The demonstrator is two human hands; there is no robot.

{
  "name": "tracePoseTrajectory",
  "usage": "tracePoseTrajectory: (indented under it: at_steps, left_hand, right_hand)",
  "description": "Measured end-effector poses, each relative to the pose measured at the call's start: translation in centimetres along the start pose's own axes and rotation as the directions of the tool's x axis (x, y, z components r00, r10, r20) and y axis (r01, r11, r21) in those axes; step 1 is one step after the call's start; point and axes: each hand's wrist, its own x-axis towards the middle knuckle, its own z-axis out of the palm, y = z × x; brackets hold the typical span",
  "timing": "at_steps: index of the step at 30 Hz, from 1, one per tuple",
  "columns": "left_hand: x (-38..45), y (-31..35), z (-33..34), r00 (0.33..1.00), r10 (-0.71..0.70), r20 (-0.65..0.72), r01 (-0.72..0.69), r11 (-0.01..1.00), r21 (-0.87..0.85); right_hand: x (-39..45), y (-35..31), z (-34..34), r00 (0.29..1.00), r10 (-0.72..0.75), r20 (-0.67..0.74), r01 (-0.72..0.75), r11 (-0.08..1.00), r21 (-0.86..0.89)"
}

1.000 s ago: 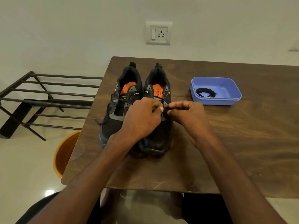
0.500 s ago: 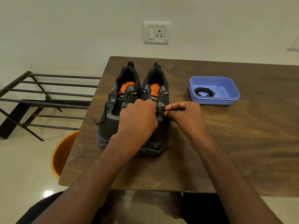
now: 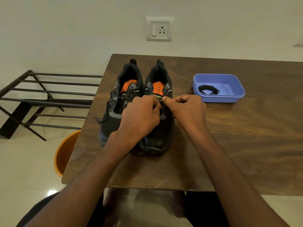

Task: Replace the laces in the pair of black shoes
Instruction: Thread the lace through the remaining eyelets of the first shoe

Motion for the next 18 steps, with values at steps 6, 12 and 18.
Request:
tracePoseTrajectory:
  at_steps: [6,12,18]
  left_hand:
    - [-0.3,0.0,0.3,0.998,-0.032,-0.055,0.024,0.988,-0.151]
    - [0.0,-0.2,0.4,0.999,-0.028,-0.035,0.023,0.99,-0.137]
    - [-0.2,1.1,0.7,0.996,0.02,-0.09,-0.008,0.992,0.124]
  right_hand:
    - [0.3,0.1,-0.3,0.999,0.032,0.031,-0.034,0.998,0.048]
    - [0.5,0.4,-0.4,0.999,0.031,0.044,-0.035,0.995,0.096]
    - [0.2,0.7,-0.5,0.996,-0.019,0.092,0.01,0.995,0.096]
